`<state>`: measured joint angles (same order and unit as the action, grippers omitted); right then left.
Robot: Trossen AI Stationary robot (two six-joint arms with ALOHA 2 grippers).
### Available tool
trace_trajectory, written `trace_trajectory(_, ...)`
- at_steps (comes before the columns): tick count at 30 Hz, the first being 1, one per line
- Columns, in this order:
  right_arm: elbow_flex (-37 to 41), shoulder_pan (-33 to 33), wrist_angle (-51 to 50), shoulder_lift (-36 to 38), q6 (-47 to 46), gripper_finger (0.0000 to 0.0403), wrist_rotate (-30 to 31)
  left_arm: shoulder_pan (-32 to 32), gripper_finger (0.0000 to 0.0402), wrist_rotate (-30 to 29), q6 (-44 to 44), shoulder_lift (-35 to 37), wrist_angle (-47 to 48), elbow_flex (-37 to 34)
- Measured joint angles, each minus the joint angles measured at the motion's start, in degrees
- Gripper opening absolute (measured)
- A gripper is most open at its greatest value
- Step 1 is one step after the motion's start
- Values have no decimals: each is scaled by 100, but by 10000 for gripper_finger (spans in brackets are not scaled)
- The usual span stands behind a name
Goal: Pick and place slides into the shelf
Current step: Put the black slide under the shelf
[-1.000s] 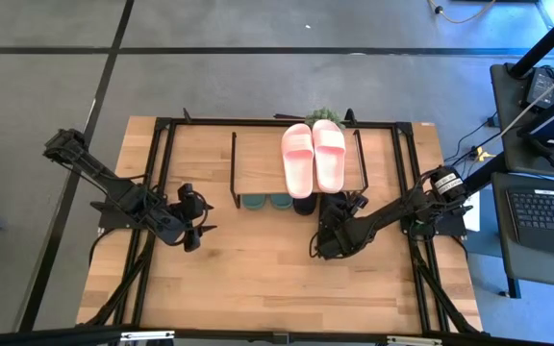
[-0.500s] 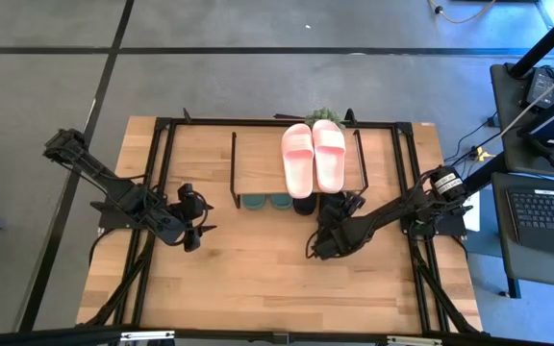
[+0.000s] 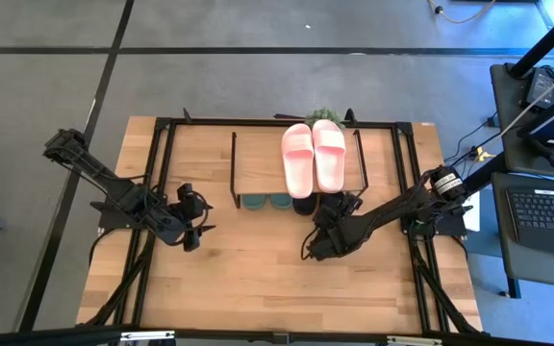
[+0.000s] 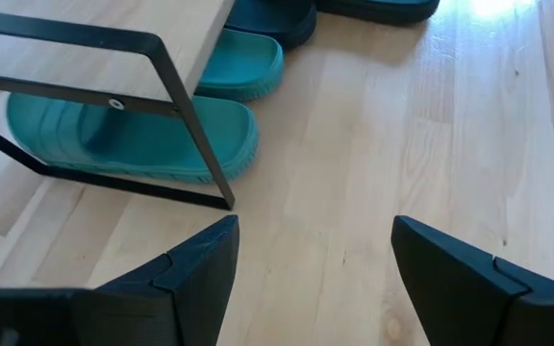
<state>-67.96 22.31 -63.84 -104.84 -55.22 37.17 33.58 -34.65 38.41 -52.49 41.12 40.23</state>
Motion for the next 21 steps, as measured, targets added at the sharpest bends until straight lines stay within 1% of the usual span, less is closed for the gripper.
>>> trace_trajectory(3,-220,4,-156,0,-8,221,-235,0,263,149,-2,2,2,0)
trace_trajectory(6,-504,56,-189,0,-8,224,-757,0,263,255,-2,2,2,0)
trace_trajectory(9,-801,242,-108,0,48,224,-1204,0,263,273,-2,1,1,0)
trace_trajectory(13,-1093,597,230,0,488,224,-2020,0,263,275,-2,0,2,0)
trace_trajectory(15,-1071,786,594,0,970,224,-2446,0,263,275,-2,2,0,0)
trace_trajectory(17,-957,947,945,0,1420,224,-2653,0,263,275,-2,2,0,0)
trace_trajectory(21,-596,1105,1486,0,1496,224,-2773,0,263,277,-2,2,0,0)
